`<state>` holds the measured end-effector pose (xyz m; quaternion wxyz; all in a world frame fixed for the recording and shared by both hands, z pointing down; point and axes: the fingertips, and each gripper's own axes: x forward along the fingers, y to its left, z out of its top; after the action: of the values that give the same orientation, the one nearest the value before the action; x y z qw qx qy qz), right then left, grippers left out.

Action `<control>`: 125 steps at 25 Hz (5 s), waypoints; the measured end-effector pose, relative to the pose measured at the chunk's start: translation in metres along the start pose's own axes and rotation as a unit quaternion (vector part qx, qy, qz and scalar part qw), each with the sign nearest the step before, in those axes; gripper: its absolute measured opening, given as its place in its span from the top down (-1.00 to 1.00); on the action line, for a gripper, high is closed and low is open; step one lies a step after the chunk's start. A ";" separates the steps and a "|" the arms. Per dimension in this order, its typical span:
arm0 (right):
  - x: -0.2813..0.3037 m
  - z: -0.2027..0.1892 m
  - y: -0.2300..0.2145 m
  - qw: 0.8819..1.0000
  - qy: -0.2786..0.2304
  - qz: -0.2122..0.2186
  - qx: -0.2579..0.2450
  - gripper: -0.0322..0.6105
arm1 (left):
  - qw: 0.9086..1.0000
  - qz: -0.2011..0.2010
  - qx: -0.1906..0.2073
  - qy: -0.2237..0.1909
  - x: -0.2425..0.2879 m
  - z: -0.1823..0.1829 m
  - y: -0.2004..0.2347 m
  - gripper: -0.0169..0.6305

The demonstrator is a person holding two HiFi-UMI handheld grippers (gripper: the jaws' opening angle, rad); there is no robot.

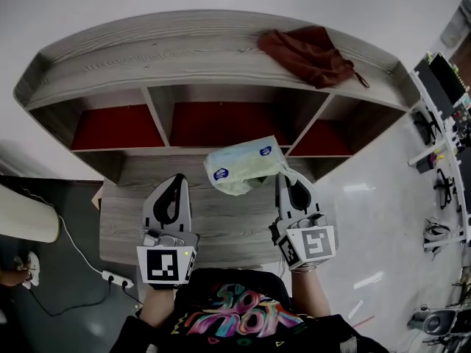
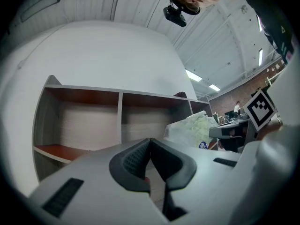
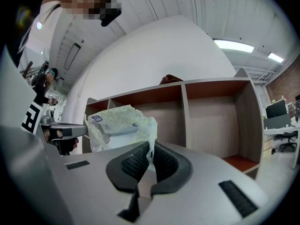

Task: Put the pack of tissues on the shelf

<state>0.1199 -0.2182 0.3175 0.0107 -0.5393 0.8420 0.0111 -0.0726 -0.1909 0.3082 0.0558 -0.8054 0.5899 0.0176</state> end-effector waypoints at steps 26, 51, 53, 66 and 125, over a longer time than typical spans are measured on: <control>0.052 0.006 0.005 1.000 -0.011 -0.012 -0.004 0.84 | 1.000 -0.015 0.004 0.011 0.019 -0.012 0.024 0.87; 0.126 -0.011 -0.014 0.996 0.033 -0.081 -0.006 0.84 | 0.999 -0.010 -0.018 0.025 0.016 -0.026 0.028 0.87; 0.127 -0.014 -0.013 0.996 0.038 -0.082 -0.009 0.84 | 0.999 -0.014 -0.010 0.027 0.015 -0.027 0.027 0.87; 0.132 -0.021 -0.006 0.996 0.071 -0.053 -0.008 0.49 | 1.000 -0.017 -0.013 0.020 0.012 -0.024 0.025 0.87; -0.012 0.028 0.053 0.995 -0.042 0.092 -0.028 0.53 | 1.000 -0.025 -0.003 0.001 -0.005 -0.006 0.016 0.87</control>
<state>0.0768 -0.1844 0.2905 0.0300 -0.4590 0.8860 0.0583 -0.0896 -0.1921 0.3138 0.0535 -0.8197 0.5700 0.0170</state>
